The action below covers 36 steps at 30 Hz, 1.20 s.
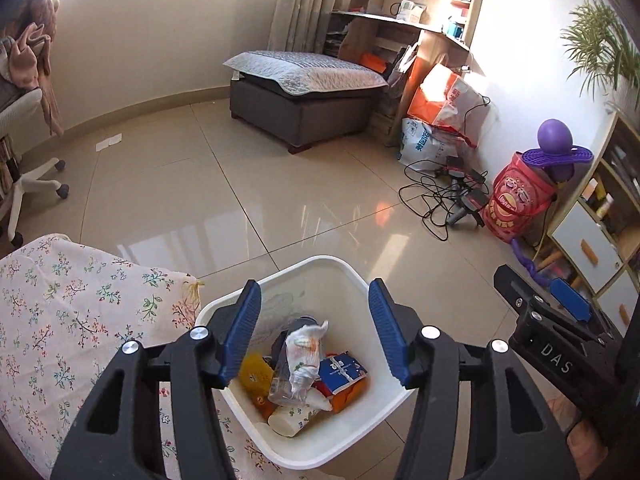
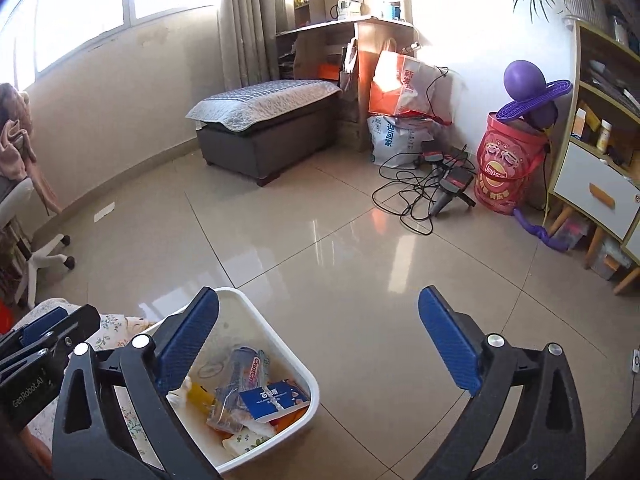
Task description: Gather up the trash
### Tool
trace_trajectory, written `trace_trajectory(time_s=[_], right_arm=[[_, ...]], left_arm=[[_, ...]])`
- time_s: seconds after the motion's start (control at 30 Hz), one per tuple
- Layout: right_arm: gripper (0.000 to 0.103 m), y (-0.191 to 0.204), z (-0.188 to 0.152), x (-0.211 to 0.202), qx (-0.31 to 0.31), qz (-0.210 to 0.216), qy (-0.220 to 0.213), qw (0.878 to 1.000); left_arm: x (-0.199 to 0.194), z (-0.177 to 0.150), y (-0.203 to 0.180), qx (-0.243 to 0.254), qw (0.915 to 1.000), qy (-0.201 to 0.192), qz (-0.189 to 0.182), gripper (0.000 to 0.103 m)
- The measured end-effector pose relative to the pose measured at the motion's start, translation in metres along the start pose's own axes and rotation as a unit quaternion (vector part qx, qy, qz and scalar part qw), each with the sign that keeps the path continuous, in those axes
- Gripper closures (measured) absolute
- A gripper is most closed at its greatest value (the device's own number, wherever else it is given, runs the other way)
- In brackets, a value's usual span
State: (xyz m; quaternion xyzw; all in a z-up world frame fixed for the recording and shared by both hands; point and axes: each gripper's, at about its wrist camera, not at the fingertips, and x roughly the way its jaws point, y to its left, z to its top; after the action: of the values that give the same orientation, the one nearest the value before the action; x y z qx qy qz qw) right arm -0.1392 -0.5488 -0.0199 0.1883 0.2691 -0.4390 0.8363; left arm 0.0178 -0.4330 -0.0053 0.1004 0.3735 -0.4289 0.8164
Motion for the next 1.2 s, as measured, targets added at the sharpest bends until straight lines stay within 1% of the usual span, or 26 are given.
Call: trace_trajectory(time_s=[0.03, 0.13, 0.17, 0.23, 0.3, 0.4, 0.5, 0.57, 0.7, 0.8, 0.83, 0.97, 1.03, 1.2], right_arm=[[0.007, -0.001, 0.000, -0.001, 0.006, 0.000, -0.001, 1.000], [0.007, 0.002, -0.002, -0.008, 0.026, 0.011, -0.002, 1.000], [0.007, 0.004, -0.003, -0.011, 0.028, 0.015, -0.006, 0.999], [0.007, 0.014, -0.006, -0.021, 0.021, 0.021, -0.018, 0.999], [0.007, 0.026, -0.010, -0.031, 0.008, 0.032, -0.031, 0.999], [0.007, 0.044, -0.015, -0.050, -0.009, 0.041, -0.052, 0.998], [0.007, 0.058, -0.023, -0.065, -0.015, 0.051, -0.062, 0.997], [0.007, 0.069, -0.029, -0.075, -0.024, 0.058, -0.066, 0.996], [0.007, 0.090, -0.043, -0.095, -0.051, 0.077, -0.084, 0.992], [0.007, 0.102, -0.053, -0.105, -0.061, 0.089, -0.086, 0.991], [0.007, 0.105, -0.056, -0.107, -0.063, 0.095, -0.084, 0.990], [0.007, 0.118, -0.066, -0.115, -0.072, 0.114, -0.074, 0.988], [0.007, 0.124, -0.070, -0.118, -0.080, 0.123, -0.070, 0.987], [0.007, 0.134, -0.076, -0.125, -0.095, 0.124, -0.077, 0.985]], left_arm=[[-0.002, -0.001, 0.000, 0.002, 1.0000, -0.002, 0.005, 0.035], [-0.013, -0.004, 0.006, -0.001, 0.9996, -0.014, 0.023, 0.021], [-0.019, -0.006, 0.010, -0.004, 0.9994, -0.021, 0.028, 0.019], [-0.035, -0.009, 0.017, -0.008, 0.9982, -0.043, 0.042, 0.010], [-0.055, -0.014, 0.024, -0.006, 0.9957, -0.071, 0.059, 0.007], [-0.083, -0.023, 0.036, -0.007, 0.9921, -0.103, 0.071, 0.007], [-0.103, -0.031, 0.055, -0.027, 0.9914, -0.110, 0.065, 0.007], [-0.113, -0.037, 0.069, -0.044, 0.9904, -0.109, 0.074, 0.007], [-0.133, -0.052, 0.093, -0.063, 0.9859, -0.115, 0.104, 0.007], [-0.148, -0.066, 0.102, -0.061, 0.9776, -0.140, 0.145, 0.006], [-0.153, -0.070, 0.104, -0.059, 0.9759, -0.146, 0.151, 0.006], [-0.161, -0.084, 0.117, -0.074, 0.9756, -0.144, 0.148, 0.006], [-0.162, -0.089, 0.122, -0.079, 0.9768, -0.131, 0.150, 0.006], [-0.165, -0.098, 0.135, -0.094, 0.9753, -0.120, 0.159, 0.006]])
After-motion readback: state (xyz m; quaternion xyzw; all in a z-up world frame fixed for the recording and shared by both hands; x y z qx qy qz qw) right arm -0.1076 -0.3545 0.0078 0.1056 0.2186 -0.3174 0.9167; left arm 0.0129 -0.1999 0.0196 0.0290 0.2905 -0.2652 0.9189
